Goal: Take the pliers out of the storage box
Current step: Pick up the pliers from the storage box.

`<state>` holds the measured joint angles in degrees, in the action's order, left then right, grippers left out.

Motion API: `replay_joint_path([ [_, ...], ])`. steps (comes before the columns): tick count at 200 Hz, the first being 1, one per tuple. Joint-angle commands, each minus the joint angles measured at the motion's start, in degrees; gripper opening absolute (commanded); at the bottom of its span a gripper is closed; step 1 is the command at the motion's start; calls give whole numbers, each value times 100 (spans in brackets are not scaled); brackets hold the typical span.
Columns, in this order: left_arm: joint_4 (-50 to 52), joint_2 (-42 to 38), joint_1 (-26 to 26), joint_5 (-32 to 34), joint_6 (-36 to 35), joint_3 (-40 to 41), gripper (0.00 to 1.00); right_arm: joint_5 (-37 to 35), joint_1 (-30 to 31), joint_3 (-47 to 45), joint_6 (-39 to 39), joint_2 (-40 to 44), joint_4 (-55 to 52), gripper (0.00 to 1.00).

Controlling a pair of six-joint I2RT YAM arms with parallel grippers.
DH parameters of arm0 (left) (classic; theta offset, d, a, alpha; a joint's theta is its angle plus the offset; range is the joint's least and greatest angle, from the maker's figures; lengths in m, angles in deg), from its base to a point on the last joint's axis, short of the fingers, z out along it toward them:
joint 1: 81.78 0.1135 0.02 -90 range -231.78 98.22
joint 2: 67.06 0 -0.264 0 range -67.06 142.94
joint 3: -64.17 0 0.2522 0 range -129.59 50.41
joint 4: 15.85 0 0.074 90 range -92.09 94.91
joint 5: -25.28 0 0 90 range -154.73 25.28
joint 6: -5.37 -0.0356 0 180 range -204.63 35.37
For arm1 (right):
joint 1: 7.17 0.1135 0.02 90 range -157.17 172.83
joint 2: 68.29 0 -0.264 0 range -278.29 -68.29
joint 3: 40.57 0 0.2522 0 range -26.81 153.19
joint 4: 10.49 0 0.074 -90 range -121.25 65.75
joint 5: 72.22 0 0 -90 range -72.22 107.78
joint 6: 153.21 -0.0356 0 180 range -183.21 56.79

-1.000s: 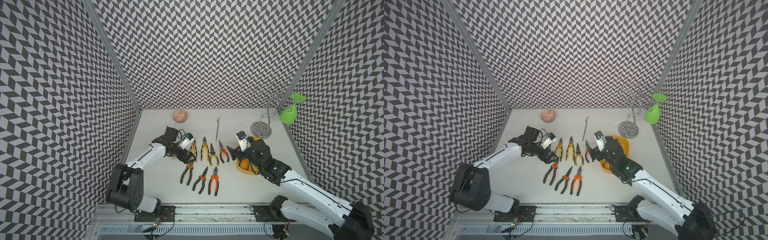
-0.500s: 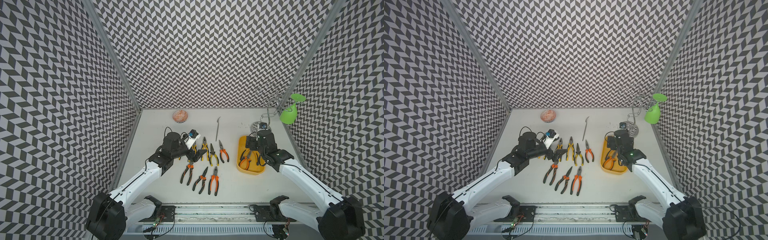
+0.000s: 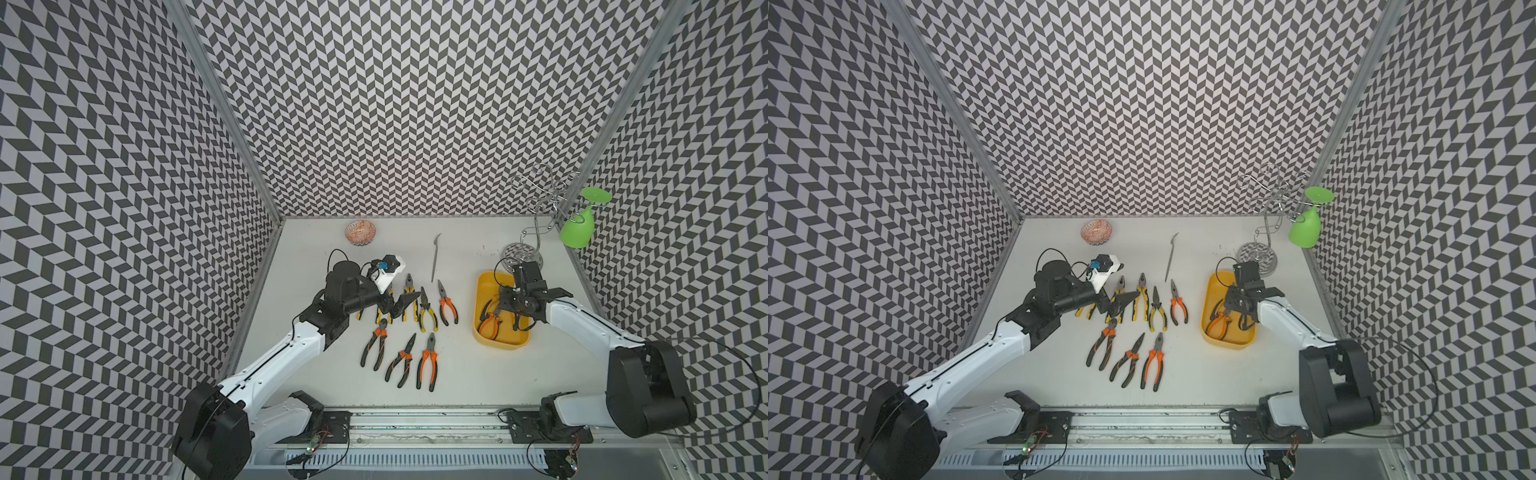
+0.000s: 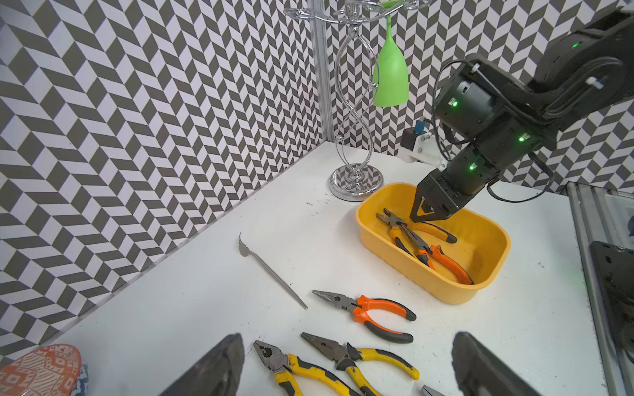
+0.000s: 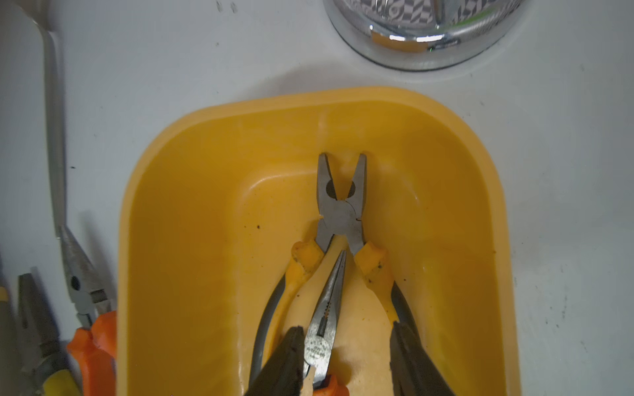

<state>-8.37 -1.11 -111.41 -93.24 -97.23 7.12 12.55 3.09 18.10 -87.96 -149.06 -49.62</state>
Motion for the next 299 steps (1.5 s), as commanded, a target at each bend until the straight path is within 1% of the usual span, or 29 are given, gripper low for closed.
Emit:
replay_joint_path([
  [1, 149, 192, -17, -233, -176, -221, 98, 412, -42, 235, -178, -268, 106, 42],
  [30, 184, 334, -15, -295, -215, -290, 98, 545, -42, 290, -205, -588, 173, 42],
  [60, 250, 387, -15, -203, -312, -277, 98, 700, -42, 339, -203, -874, 199, 41],
  [81, 324, 459, -11, -172, -343, -284, 98, 686, -38, 416, -231, -1105, 101, 36],
  [116, 328, 515, -13, 9, -304, -294, 98, 667, -33, 440, -223, -1286, 76, 32],
  [138, 333, 519, -8, 90, -312, -286, 98, 621, -33, 484, -245, -1337, 10, 23],
  [153, 342, 528, -11, 109, -305, -285, 98, 537, -31, 453, -270, -1256, 17, 12],
  [177, 279, 550, -14, 142, -203, -269, 98, 371, -33, 431, -324, -1058, 11, 4],
  [213, -41, 670, -9, 21, 155, -260, 98, 311, -31, 299, -381, -583, 236, 2],
  [245, -431, 1021, -33, -422, 870, -395, 98, 239, -31, 192, -347, -75, 449, 0],
  [264, -690, 1241, -179, -590, 1156, -469, 98, 182, -39, 289, -307, 114, 360, 0],
  [299, -1055, 1649, -600, -664, 1218, -653, 98, 221, -33, 443, -214, 507, 337, 0],
])
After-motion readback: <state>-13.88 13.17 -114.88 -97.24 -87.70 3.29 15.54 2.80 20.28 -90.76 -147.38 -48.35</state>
